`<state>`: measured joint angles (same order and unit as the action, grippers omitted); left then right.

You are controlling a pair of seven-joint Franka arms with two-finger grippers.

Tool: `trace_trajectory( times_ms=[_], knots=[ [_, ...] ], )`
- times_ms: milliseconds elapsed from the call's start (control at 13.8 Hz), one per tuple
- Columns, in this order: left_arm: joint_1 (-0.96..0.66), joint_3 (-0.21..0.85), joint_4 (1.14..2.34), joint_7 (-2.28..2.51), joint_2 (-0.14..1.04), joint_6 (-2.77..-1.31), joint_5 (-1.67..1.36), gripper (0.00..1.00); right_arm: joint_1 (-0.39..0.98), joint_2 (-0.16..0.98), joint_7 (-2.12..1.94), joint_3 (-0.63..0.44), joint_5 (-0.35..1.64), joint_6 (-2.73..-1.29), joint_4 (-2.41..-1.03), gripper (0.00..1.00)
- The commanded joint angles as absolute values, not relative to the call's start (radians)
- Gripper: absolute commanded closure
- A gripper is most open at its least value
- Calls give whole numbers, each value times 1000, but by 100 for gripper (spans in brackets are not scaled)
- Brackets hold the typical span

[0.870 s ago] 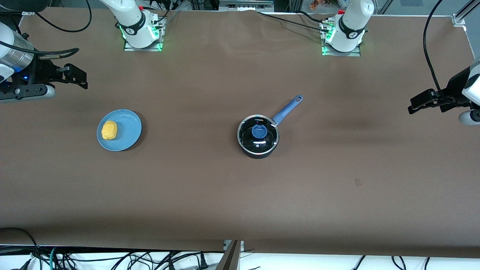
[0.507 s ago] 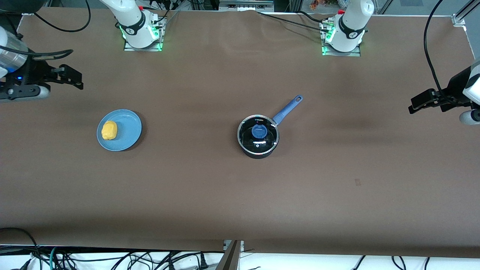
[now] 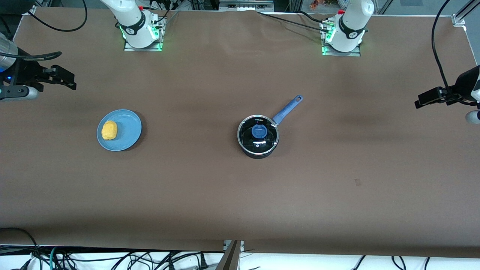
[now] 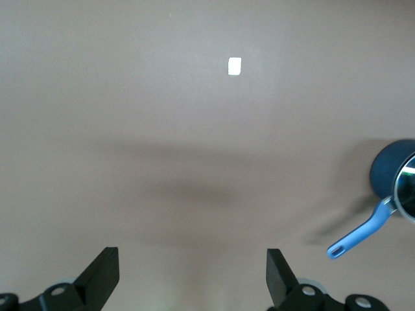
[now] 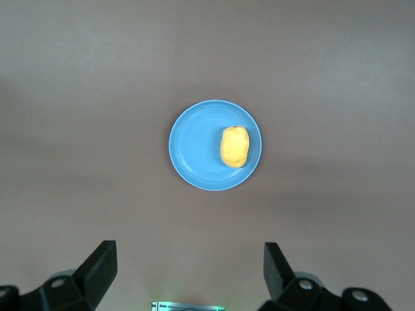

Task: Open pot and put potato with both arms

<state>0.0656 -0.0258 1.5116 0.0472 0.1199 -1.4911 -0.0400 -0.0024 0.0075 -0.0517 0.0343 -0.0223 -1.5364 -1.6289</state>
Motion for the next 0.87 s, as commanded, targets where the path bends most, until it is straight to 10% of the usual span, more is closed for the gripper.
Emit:
trace_trajectory(
  times_ms=[0,797],
  knots=[
    [75,-20,1582,-1,57,-1497,-60,0,-17,17,-57,49,-40,-1523,-1627,0],
    [66,20,1853,-17,-107,-1632,-67,0,-37,48,-45,48,-89,-1543,-1722,0]
  ],
)
